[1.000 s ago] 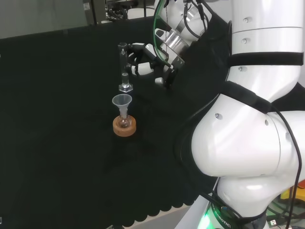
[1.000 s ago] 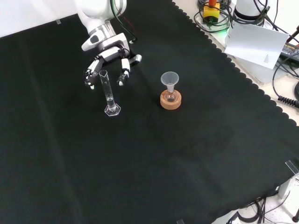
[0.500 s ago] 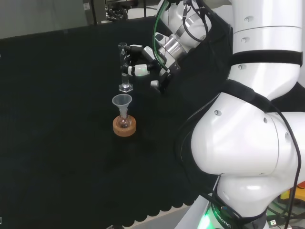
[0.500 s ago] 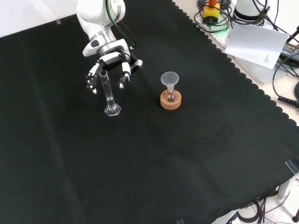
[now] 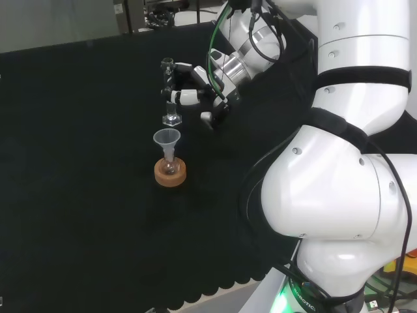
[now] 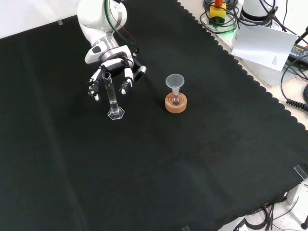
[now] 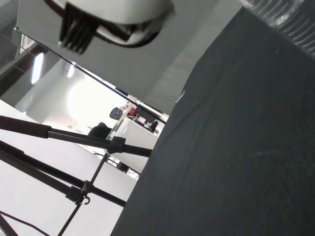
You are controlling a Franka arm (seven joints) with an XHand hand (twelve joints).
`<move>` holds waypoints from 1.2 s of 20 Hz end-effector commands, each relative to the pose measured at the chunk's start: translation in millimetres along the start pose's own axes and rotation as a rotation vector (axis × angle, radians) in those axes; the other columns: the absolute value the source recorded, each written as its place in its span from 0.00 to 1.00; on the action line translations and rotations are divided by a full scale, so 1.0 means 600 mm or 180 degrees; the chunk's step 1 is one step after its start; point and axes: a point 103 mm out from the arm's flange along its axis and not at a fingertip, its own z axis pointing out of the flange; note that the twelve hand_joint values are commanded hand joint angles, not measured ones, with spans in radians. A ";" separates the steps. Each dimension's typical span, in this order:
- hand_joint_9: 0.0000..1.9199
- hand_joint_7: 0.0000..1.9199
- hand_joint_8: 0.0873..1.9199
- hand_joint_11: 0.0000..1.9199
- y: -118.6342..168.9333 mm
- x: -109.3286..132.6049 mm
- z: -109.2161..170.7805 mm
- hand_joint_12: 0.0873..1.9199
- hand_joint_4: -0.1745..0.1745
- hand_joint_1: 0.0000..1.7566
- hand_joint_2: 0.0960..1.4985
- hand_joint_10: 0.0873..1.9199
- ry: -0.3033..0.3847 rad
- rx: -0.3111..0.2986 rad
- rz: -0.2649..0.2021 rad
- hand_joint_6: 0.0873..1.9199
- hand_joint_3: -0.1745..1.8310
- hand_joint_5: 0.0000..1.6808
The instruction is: Pick up the graduated cylinder.
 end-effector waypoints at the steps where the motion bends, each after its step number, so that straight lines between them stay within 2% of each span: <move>1: 0.38 0.25 0.30 0.28 0.003 -0.003 0.010 0.62 0.35 0.57 0.36 0.24 0.0042 -0.0026 0.0001 0.04 0.39 0.35; 5: 0.39 0.26 0.30 0.29 0.003 -0.003 0.014 0.61 0.37 0.59 0.37 0.23 0.0098 -0.0031 0.0027 0.07 0.39 0.38; 11: 0.43 0.29 0.30 0.34 0.008 -0.007 0.025 0.58 0.38 0.60 0.40 0.20 0.0148 -0.0037 0.0050 0.22 0.40 0.36; 24: 0.48 0.32 0.30 0.39 0.010 -0.004 0.025 0.56 0.43 0.60 0.45 0.18 0.0269 -0.0126 0.0009 0.28 0.40 0.39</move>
